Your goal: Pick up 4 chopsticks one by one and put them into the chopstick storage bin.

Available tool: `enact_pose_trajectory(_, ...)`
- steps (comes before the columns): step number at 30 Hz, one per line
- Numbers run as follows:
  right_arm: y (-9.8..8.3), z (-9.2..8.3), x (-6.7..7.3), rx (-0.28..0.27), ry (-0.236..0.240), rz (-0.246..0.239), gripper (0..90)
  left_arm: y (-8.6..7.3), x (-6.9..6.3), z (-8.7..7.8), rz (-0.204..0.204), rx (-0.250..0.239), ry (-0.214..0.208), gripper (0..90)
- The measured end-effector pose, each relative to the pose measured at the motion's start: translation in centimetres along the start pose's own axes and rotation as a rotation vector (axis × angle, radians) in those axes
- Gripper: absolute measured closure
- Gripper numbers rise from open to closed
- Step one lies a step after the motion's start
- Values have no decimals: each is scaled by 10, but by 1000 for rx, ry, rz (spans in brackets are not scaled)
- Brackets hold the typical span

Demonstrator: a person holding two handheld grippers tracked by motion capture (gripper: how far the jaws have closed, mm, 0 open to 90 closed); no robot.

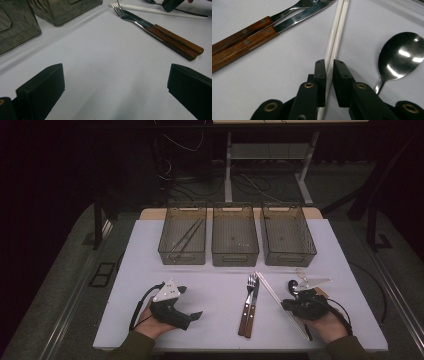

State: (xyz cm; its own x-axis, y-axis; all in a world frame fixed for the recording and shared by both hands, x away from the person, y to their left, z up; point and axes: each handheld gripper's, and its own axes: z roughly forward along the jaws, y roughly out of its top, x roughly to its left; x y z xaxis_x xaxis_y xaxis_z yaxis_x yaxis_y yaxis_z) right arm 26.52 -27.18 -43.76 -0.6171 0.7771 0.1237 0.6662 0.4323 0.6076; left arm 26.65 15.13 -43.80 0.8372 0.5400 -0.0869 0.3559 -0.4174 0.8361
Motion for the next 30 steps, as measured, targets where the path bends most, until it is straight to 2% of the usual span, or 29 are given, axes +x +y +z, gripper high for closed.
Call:
enact_pose_trajectory(6,0,3,-2,17,-21,-8,820,0,0,0,1,0,1,0)
enact_pose_trajectory(11,1,5,-4,8,-41,-20,821,0,1,0,2,-3,3,0)
enact_pose_trajectory(20,5,10,-3,-4,-48,-5,816,0,0,1,3,2,0,0)
enact_pose_trajectory(30,8,14,-2,-16,-70,-12,816,0,-1,1,5,4,-7,2)
